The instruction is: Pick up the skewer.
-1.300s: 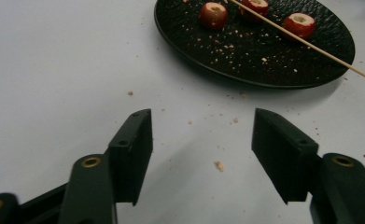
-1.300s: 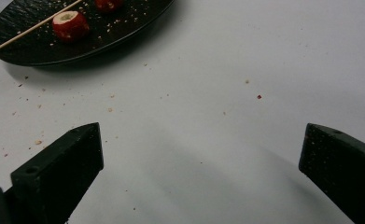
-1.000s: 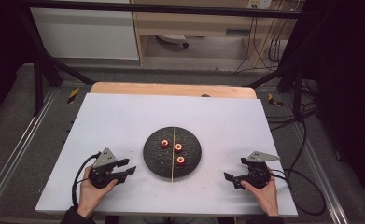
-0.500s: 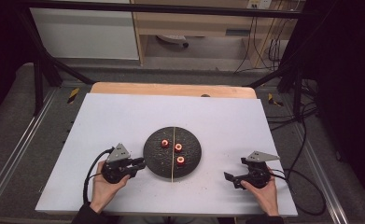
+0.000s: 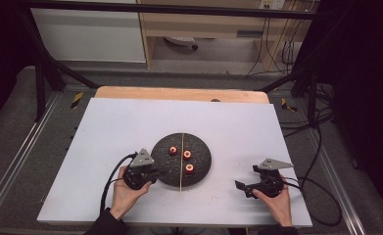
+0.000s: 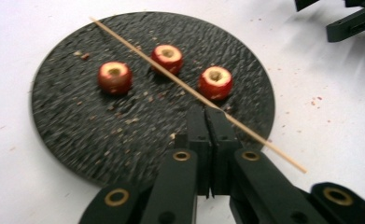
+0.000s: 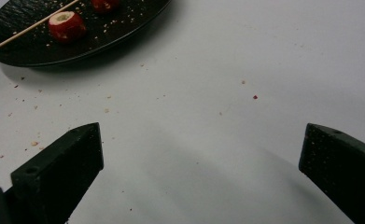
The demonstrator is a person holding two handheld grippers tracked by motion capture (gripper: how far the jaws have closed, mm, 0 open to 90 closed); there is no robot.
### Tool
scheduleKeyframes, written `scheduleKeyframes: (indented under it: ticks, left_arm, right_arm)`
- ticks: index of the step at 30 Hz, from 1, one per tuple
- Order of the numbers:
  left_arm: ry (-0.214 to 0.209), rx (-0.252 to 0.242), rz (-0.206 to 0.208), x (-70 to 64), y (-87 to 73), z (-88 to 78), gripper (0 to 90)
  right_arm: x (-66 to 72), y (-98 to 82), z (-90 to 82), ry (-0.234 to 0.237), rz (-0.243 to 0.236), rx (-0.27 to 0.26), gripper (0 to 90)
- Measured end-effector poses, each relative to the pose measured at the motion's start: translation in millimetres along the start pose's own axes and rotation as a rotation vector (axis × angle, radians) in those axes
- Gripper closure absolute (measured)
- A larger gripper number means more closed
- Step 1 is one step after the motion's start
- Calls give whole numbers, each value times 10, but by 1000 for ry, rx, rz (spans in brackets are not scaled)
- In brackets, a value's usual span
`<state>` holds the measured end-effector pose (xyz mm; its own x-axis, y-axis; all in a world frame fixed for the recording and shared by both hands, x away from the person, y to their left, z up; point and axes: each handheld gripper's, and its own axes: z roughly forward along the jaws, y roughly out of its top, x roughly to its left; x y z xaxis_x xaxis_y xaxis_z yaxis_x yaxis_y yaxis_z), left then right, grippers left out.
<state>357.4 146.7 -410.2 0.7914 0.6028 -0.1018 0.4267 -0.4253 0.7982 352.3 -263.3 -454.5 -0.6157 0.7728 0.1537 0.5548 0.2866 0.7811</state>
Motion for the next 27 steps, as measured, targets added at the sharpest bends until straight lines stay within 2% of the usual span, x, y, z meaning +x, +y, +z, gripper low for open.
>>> scheduleKeyframes:
  ticks: [10,17,21,27]
  left_arm:
    - [-42,19,6,-135,87,237,895]
    - [-68,62,35,-269,130,416,896]
    - [-62,96,57,-303,111,468,896]
    - [-73,116,66,-316,97,496,896]
  right_arm:
    - [2,-1,7,2,1,-1,6]
    - [2,-2,6,3,0,-2,6]
    - [1,-2,7,3,-1,-1,6]
    - [1,-4,12,1,-3,0,6]
